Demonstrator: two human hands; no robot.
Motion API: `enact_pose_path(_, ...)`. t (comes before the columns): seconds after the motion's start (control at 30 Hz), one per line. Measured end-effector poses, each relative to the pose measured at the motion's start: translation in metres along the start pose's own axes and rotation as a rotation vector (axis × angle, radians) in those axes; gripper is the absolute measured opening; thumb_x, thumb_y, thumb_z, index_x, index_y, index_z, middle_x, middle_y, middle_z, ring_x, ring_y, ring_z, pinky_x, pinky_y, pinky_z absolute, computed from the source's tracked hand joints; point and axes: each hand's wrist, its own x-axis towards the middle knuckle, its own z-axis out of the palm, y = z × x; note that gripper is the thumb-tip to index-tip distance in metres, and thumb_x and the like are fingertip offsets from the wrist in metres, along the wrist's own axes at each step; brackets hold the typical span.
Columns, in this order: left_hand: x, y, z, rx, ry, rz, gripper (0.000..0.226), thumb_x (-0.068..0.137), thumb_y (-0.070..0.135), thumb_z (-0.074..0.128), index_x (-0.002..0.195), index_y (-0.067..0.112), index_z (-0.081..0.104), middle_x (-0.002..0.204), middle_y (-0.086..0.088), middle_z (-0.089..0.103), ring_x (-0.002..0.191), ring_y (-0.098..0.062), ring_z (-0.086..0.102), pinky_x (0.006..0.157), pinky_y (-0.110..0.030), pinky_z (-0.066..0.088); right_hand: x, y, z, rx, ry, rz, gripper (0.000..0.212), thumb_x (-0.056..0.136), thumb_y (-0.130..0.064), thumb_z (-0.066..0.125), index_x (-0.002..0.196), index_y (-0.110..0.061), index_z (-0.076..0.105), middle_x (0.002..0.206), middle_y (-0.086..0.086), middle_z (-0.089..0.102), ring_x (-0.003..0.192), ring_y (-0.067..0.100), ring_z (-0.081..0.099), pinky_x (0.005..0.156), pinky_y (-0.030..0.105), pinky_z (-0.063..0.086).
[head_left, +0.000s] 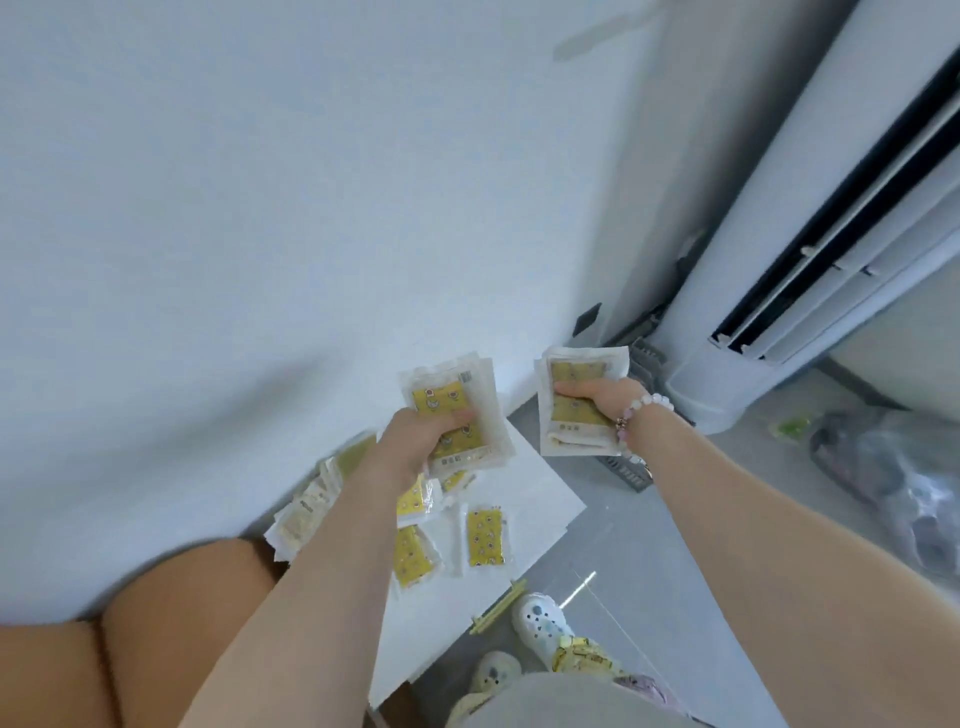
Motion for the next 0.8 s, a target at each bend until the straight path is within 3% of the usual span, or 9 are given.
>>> enact_pose_path(0.07,0.005,0.008,0.018,0.077,-0.072,0.001,0.014,0.076,0.018,0.077,0.084,0.009,0.07,0.088,-0.01,0.071,0.081,-0.026,0.067,0.088,-0.043,0.052,-0.009,0.011,-0.017,0.084,0.058,0.012,0.045,0.067,-0.032,0.083,0.102,-0.01,0.067,0.087,0.007,0.073,0.078,0.024,0.071,0.076,0.039,0.058)
enact_pose_path(0.2,0.016,0.014,0.061,0.213,-0.188,0.007,0.025,0.075,0.021,0.078,0.093,0.007,0.07,0.093,-0.011,0.072,0.088,-0.028,0.067,0.086,-0.039,0.052,-0.024,0.04,-0.057,0.197,0.167,0.021,0.069,0.038,-0.046,0.084,0.098,-0.016,0.069,0.087,0.006,0.075,0.083,0.027,0.072,0.082,0.048,0.056)
enact_pose_path(0.3,0.017,0.016,0.104,0.338,-0.309,0.023,0.022,0.075,0.019,0.077,0.092,0.007,0.069,0.095,-0.012,0.072,0.094,-0.03,0.066,0.086,-0.04,0.052,-0.046,0.068,-0.089,0.317,0.288,0.045,0.049,0.058,-0.037,0.084,0.099,-0.015,0.068,0.088,0.007,0.074,0.083,0.026,0.072,0.081,0.047,0.057)
enact_pose_path(0.37,0.013,0.014,0.135,0.42,-0.395,0.028,0.024,0.076,0.015,0.076,0.097,0.004,0.069,0.095,-0.014,0.071,0.092,-0.03,0.067,0.087,-0.041,0.053,-0.064,0.088,-0.11,0.389,0.37,0.065,0.047,0.06,-0.035,0.083,0.1,-0.014,0.068,0.088,0.007,0.074,0.084,0.026,0.071,0.082,0.045,0.057)
enact_pose_path(0.47,0.003,0.007,0.18,0.534,-0.547,0.029,0.016,0.078,0.008,0.073,0.093,0.005,0.067,0.079,-0.008,0.072,0.069,-0.02,0.069,0.068,-0.031,0.057,-0.088,0.124,-0.136,0.516,0.472,0.081,0.048,0.06,-0.035,0.083,0.1,-0.013,0.067,0.09,0.007,0.074,0.086,0.026,0.071,0.083,0.044,0.057)
enact_pose_path(0.53,-0.005,-0.002,0.208,0.598,-0.621,0.019,0.009,0.078,0.006,0.072,0.085,0.006,0.067,0.069,-0.004,0.072,0.058,-0.015,0.068,0.059,-0.026,0.057,-0.106,0.149,-0.149,0.581,0.527,0.105,0.055,0.054,-0.039,0.084,0.1,-0.014,0.066,0.092,0.007,0.073,0.087,0.026,0.071,0.084,0.044,0.057)
enact_pose_path(0.67,-0.035,-0.031,0.261,0.724,-0.769,0.016,0.01,0.076,0.007,0.074,0.083,0.006,0.067,0.07,-0.005,0.071,0.056,-0.014,0.068,0.057,-0.024,0.056,-0.136,0.207,-0.172,0.715,0.632,0.13,0.08,0.025,-0.049,0.079,0.097,-0.016,0.067,0.095,0.007,0.073,0.088,0.026,0.071,0.083,0.048,0.056)
enact_pose_path(0.8,-0.078,-0.068,0.307,0.828,-0.91,-0.004,0.012,0.076,0.007,0.074,0.086,0.005,0.068,0.078,-0.008,0.072,0.06,-0.016,0.068,0.058,-0.024,0.057,-0.177,0.266,-0.188,0.87,0.757,0.136,0.08,0.034,-0.045,0.082,0.105,-0.014,0.063,0.098,0.008,0.071,0.089,0.027,0.07,0.083,0.046,0.057)
